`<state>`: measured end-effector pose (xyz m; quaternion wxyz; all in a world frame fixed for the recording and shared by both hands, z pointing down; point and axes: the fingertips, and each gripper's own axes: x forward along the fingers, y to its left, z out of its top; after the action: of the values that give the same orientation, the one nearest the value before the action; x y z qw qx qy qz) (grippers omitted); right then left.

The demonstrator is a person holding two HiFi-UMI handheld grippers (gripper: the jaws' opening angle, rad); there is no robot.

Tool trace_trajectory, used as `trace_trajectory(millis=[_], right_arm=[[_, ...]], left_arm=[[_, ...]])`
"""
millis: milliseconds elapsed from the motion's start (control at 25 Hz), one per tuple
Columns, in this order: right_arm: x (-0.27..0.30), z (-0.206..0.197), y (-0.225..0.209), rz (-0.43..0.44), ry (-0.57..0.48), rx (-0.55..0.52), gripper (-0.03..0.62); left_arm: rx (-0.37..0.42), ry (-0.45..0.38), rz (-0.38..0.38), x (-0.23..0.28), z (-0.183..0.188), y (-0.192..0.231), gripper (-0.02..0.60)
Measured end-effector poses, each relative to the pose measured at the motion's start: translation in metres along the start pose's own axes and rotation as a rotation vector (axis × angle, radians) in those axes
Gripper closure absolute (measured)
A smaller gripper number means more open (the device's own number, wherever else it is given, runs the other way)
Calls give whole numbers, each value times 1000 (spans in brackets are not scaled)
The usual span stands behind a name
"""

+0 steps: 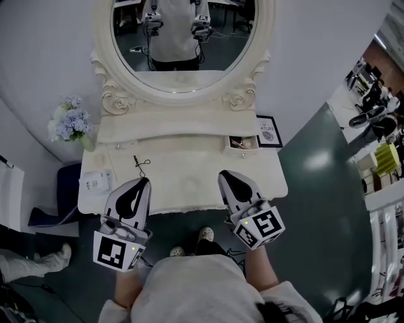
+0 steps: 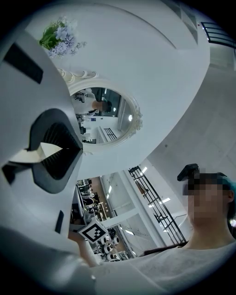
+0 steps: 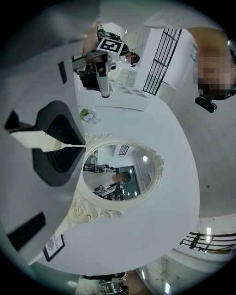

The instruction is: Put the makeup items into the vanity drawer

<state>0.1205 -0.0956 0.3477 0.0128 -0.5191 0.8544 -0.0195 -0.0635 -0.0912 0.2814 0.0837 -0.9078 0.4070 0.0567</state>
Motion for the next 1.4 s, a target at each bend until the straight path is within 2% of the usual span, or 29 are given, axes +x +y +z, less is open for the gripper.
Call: trace_trajectory(millis=[800,1400], right_arm=[[-26,29,44,-55,-84,-48,566],[-58,44,49,-16,-103,-67,565]], left_arm=[[3,-21,-15,-43,15,4,568],[18,-39,35,-60,37,-25,568]])
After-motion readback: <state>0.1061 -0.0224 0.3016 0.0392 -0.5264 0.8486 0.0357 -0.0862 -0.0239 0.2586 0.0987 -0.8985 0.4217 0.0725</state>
